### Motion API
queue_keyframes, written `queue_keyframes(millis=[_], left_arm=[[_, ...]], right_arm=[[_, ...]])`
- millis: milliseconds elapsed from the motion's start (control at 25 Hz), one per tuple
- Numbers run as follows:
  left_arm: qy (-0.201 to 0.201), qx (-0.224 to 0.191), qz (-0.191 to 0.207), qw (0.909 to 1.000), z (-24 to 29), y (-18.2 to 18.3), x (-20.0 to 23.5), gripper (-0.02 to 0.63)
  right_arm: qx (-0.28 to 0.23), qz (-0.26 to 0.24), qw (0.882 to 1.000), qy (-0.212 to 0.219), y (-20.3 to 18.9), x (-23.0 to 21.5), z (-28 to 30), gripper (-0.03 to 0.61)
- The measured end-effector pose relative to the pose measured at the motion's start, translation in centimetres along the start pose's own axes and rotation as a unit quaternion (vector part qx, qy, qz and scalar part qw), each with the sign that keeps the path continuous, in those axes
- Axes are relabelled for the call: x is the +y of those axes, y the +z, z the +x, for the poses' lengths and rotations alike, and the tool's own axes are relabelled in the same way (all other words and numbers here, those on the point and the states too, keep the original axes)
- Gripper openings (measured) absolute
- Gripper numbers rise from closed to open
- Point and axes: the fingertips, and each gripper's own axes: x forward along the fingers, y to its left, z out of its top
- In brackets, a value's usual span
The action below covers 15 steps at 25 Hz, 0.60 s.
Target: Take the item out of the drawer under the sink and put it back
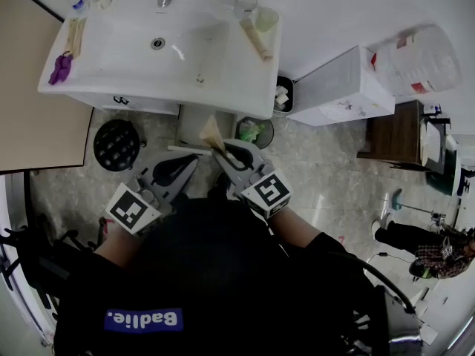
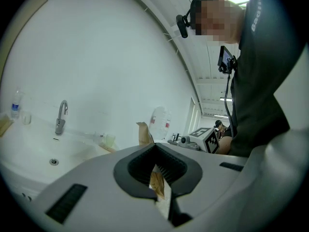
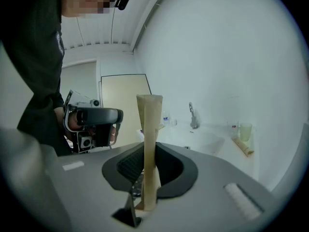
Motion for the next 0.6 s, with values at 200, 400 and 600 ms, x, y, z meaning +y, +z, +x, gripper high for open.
queue_keyframes(millis=[200,400,600], left_arm=[[0.006,0.001,-0.002,1.0000,-0.5,-0.4,0.5,0.005],[0.010,-0.001,-0.003,0.9999,-1.1,-0.5,0.9,0.005],[0.013,-0.004,0.000,0.9999,-1.4,-0.4,1.4,0.005]], right_arm=[[0.021,-0.004,1.000,0.007,-1.7,-0.1,1.5,0.052],[0.044,-0.005,0.999,0.009,-3.9,-0.4,3.1,0.052],[0.083,-0.022,0.996,0.007,-7.3,-1.6,5.0,0.052]])
